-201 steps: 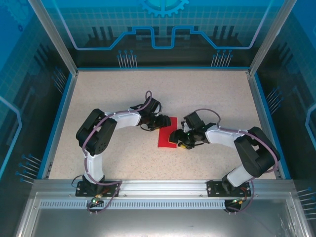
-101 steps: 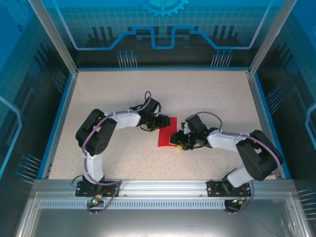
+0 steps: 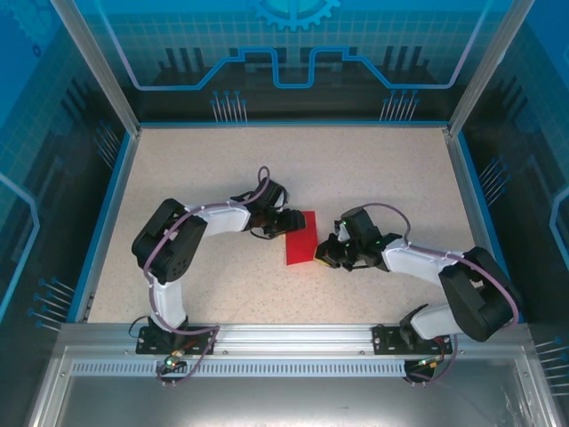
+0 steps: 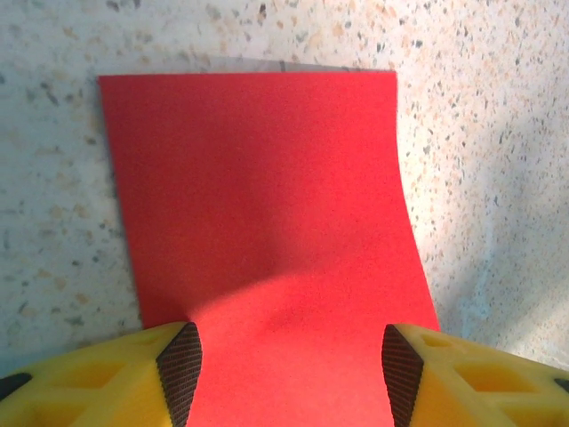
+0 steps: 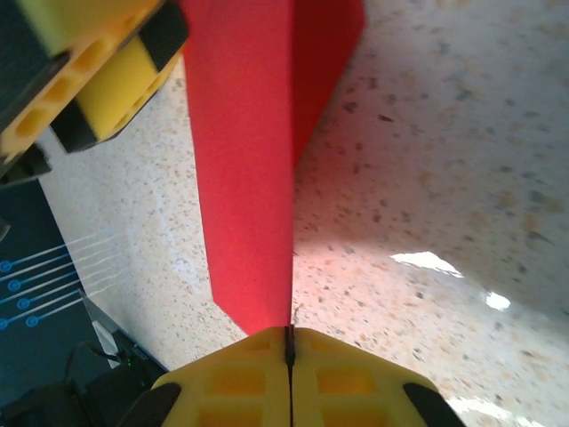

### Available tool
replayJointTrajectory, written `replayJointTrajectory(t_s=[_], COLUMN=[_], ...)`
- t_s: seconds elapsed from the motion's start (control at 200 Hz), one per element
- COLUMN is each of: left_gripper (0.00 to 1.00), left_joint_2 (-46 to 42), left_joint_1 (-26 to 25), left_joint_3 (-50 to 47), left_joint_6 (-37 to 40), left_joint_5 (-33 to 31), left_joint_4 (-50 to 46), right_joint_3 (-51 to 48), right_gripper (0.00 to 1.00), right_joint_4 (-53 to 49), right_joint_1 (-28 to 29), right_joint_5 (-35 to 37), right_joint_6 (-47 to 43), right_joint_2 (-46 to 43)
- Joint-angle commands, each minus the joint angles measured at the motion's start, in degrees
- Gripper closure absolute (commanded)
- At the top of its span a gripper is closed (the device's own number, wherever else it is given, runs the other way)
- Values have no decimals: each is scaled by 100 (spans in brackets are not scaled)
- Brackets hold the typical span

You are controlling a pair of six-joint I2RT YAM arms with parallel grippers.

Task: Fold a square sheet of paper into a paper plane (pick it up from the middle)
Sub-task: Third fold the triangle at the center of the table.

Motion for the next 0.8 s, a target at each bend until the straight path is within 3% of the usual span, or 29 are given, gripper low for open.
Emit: replayJointTrajectory(t_s=[0.0,0.25,0.47,0.665,0.795], left_gripper=[40,40,41,44,45], left_joint_2=[-252,-542,-146,148,149], left_joint_1=[-13,-31,-70,-65,-73], left_joint_3=[-279,-454,-272,-149,-193], left_joint_6=[-4,-47,-6,31,51], left_joint_5=[273,654,555,356,317], left_joint_4=[44,829,569,213,196], right_joint_3=[395,690,709,572,554], right_gripper=[96,97,95,79,83], right_joint_4=[-1009,-1605,-1349,-1178,-1176], right_joint_1=[-104,-150,-149,-161,-165], right_joint_5=[107,32,-69,13,-4], right_joint_6=[-244,-619,-614,-524,-515], right_joint_2=[-36,290,404,147,42])
